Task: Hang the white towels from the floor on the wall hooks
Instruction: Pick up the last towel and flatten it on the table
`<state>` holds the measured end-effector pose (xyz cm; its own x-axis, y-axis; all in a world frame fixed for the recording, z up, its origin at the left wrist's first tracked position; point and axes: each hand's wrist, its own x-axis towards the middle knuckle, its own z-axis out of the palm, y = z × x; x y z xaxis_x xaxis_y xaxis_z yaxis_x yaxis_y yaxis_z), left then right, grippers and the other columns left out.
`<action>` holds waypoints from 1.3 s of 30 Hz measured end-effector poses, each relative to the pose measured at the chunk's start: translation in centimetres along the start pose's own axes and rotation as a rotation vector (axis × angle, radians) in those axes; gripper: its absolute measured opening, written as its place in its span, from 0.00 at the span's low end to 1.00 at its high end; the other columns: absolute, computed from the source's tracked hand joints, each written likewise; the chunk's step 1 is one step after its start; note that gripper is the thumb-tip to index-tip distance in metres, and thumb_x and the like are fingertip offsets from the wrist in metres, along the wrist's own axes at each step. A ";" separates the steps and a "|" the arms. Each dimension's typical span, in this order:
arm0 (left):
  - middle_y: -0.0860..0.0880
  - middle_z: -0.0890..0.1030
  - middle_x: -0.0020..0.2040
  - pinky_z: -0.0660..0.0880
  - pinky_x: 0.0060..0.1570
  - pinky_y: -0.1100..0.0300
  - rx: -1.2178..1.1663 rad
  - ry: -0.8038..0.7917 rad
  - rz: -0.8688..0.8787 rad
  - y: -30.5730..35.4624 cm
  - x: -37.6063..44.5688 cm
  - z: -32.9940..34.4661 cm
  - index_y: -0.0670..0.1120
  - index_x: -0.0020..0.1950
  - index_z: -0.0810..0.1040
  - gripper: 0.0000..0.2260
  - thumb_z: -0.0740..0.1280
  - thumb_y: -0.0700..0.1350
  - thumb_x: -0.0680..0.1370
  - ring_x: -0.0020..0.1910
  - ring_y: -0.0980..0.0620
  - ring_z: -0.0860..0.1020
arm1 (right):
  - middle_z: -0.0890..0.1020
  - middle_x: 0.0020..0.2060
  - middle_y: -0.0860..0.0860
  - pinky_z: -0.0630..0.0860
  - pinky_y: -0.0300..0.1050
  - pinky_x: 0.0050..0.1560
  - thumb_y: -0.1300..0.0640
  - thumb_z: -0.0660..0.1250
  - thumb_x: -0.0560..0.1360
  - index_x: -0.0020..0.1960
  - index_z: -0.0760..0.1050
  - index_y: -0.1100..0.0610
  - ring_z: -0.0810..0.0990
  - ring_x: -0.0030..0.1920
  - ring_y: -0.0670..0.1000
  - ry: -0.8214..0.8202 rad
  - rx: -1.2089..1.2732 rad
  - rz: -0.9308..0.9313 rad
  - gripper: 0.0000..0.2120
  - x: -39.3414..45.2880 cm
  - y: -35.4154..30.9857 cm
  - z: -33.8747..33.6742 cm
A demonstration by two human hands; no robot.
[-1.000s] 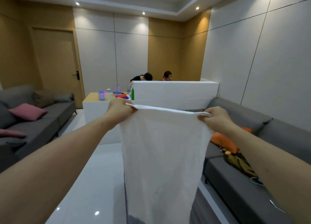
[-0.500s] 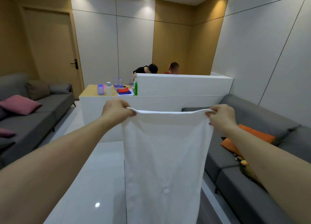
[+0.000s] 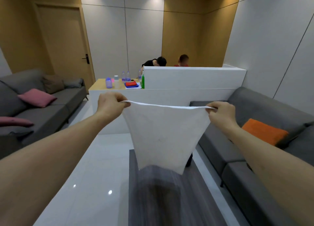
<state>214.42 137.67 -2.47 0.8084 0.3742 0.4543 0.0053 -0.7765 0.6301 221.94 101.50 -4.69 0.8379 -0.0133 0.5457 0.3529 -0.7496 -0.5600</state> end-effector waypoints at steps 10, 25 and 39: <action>0.55 0.79 0.33 0.66 0.31 0.67 0.167 -0.204 -0.228 -3.1 -22.0 5.2 0.49 0.42 0.86 0.01 0.74 0.44 0.73 0.35 0.59 0.76 | 0.86 0.39 0.52 0.72 0.43 0.43 0.65 0.68 0.71 0.44 0.86 0.56 0.82 0.43 0.55 -0.294 -0.016 0.085 0.09 -18.4 10.8 -0.6; 0.52 0.81 0.39 0.72 0.41 0.62 0.246 -0.676 -0.307 -8.1 -48.3 3.6 0.47 0.46 0.86 0.05 0.75 0.47 0.73 0.41 0.54 0.78 | 0.85 0.40 0.52 0.78 0.51 0.51 0.63 0.69 0.73 0.45 0.85 0.57 0.82 0.46 0.53 -0.547 -0.131 0.361 0.06 -47.5 13.6 -8.6; 0.56 0.81 0.37 0.76 0.43 0.59 0.297 -0.829 -0.383 -13.0 -54.8 8.4 0.55 0.35 0.80 0.06 0.75 0.50 0.72 0.41 0.55 0.78 | 0.84 0.38 0.49 0.78 0.45 0.46 0.55 0.74 0.73 0.47 0.85 0.54 0.81 0.43 0.50 -0.688 -0.209 0.608 0.05 -55.6 19.4 -5.5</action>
<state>175.03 123.01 -40.90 0.8794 0.2402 -0.4111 0.4126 -0.8153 0.4063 179.92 84.03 -42.51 0.9394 -0.0973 -0.3287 -0.2517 -0.8468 -0.4685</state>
